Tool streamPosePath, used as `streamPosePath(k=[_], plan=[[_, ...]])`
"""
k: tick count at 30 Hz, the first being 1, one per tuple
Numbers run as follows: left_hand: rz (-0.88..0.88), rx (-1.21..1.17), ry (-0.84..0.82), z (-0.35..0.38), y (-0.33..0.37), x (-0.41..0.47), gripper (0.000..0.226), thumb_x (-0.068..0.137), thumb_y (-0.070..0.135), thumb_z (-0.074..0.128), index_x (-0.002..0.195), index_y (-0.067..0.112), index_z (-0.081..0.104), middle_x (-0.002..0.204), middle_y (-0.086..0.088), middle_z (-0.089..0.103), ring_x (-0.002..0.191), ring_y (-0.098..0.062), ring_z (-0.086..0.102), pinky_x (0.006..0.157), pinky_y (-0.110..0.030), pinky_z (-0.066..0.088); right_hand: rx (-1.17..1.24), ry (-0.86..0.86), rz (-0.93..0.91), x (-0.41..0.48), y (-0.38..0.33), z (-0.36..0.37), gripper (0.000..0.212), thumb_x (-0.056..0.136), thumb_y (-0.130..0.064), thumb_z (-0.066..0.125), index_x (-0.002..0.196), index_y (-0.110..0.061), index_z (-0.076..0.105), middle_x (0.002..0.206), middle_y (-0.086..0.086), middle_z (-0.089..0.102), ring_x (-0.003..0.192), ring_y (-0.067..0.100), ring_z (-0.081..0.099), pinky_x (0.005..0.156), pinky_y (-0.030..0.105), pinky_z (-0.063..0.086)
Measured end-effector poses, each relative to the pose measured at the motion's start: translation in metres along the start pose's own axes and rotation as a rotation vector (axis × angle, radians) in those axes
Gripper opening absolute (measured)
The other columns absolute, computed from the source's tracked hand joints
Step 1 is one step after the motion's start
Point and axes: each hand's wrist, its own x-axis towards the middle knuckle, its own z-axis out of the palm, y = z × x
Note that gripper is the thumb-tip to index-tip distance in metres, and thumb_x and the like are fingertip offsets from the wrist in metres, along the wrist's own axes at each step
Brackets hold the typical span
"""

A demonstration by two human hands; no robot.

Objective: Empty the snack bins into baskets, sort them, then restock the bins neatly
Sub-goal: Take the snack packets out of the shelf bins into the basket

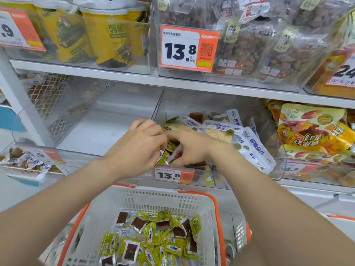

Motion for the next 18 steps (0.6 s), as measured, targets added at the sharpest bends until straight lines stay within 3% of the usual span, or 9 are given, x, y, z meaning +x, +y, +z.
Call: streamPosePath(k=[2, 6, 8, 10, 12, 14, 18], plan=[[0.002, 0.001, -0.032, 0.000, 0.002, -0.003, 0.025, 0.080, 0.024, 0.043, 0.088, 0.026, 0.067, 0.091, 0.009, 0.060, 0.108, -0.023, 0.054, 0.092, -0.037, 0.035, -0.034, 0.052, 0.034, 0.009, -0.012, -0.001, 0.075, 0.057, -0.065, 0.074, 0.120, -0.027, 0.061, 0.104, -0.001, 0.071, 0.095, 0.021, 0.065, 0.085, 0.039, 0.056], [0.000, -0.045, -0.044, 0.001, 0.005, -0.010, 0.025, 0.078, 0.020, 0.047, 0.090, 0.022, 0.069, 0.095, 0.004, 0.063, 0.119, -0.028, 0.054, 0.100, -0.040, 0.041, -0.203, 0.045, 0.133, 0.022, -0.023, 0.006, 0.058, 0.054, -0.067, 0.072, 0.088, -0.021, 0.064, 0.082, 0.002, 0.065, 0.079, 0.027, 0.062, 0.073, 0.042, 0.058], [0.003, -0.066, -0.047, 0.001, 0.004, -0.015, 0.025, 0.079, 0.018, 0.049, 0.092, 0.022, 0.069, 0.099, 0.003, 0.064, 0.125, -0.028, 0.052, 0.102, -0.041, 0.043, -0.253, 0.045, 0.151, 0.024, -0.030, 0.005, 0.052, 0.053, -0.067, 0.071, 0.075, -0.022, 0.056, 0.078, 0.003, 0.060, 0.075, 0.028, 0.062, 0.068, 0.038, 0.058], [-0.002, -0.069, -0.046, 0.000, 0.003, -0.017, 0.020, 0.080, 0.016, 0.055, 0.093, 0.023, 0.069, 0.100, 0.003, 0.065, 0.130, -0.027, 0.051, 0.102, -0.041, 0.042, -0.274, 0.047, 0.165, 0.023, -0.038, 0.001, 0.049, 0.059, -0.061, 0.072, 0.071, -0.024, 0.042, 0.083, 0.006, 0.054, 0.077, 0.031, 0.059, 0.067, 0.035, 0.055], [-0.005, -0.076, -0.036, -0.003, 0.004, -0.016, 0.017, 0.080, 0.014, 0.059, 0.092, 0.023, 0.068, 0.099, 0.003, 0.066, 0.131, -0.026, 0.052, 0.103, -0.040, 0.042, -0.275, 0.135, 0.187, 0.020, -0.045, 0.002, 0.043, 0.070, -0.052, 0.070, 0.077, -0.023, 0.040, 0.084, 0.006, 0.048, 0.079, 0.032, 0.055, 0.070, 0.038, 0.055], [-0.018, -0.116, -0.033, -0.006, 0.004, -0.017, 0.017, 0.081, 0.015, 0.056, 0.090, 0.022, 0.069, 0.097, 0.002, 0.067, 0.131, -0.026, 0.053, 0.102, -0.042, 0.045, -0.251, 0.254, 0.231, 0.018, -0.046, 0.006, 0.036, 0.080, -0.044, 0.070, 0.087, -0.018, 0.046, 0.082, 0.003, 0.044, 0.078, 0.032, 0.051, 0.070, 0.040, 0.053], [-0.024, -0.201, -0.048, -0.010, 0.001, -0.019, 0.020, 0.082, 0.013, 0.053, 0.091, 0.021, 0.070, 0.098, 0.001, 0.069, 0.132, -0.025, 0.054, 0.101, -0.044, 0.051, -0.086, 0.393, 0.253, 0.000, -0.033, 0.007, 0.009, 0.074, -0.018, 0.064, 0.081, -0.018, 0.069, 0.067, -0.002, 0.063, 0.068, 0.021, 0.059, 0.072, 0.029, 0.054]])
